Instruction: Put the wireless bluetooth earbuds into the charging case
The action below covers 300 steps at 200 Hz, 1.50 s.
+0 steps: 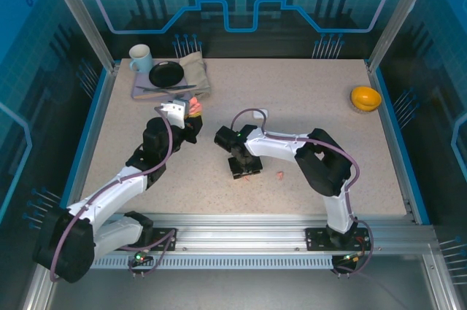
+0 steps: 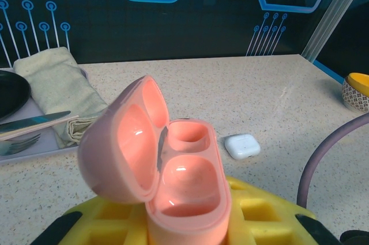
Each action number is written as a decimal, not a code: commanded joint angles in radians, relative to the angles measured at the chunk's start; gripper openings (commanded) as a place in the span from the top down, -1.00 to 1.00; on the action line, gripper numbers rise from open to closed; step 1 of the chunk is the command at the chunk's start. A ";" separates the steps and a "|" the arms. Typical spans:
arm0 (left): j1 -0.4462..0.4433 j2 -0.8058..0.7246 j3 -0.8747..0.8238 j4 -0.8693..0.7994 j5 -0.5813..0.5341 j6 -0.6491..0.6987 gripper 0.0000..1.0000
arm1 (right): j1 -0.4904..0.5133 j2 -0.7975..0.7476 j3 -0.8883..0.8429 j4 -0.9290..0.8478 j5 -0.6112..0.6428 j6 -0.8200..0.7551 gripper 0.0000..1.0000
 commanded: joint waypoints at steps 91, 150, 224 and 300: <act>0.007 0.009 0.035 0.042 0.026 -0.006 1.00 | -0.020 0.003 -0.042 0.009 -0.002 0.041 0.22; 0.007 0.009 0.036 0.042 0.027 -0.009 1.00 | -0.026 -0.018 -0.073 0.009 0.013 0.063 0.25; 0.007 0.013 0.041 0.043 0.031 -0.008 1.00 | -0.030 -0.029 -0.079 0.004 0.020 0.070 0.31; 0.007 0.024 0.053 0.045 0.036 -0.009 1.00 | -0.029 -0.046 -0.099 0.010 0.024 0.079 0.47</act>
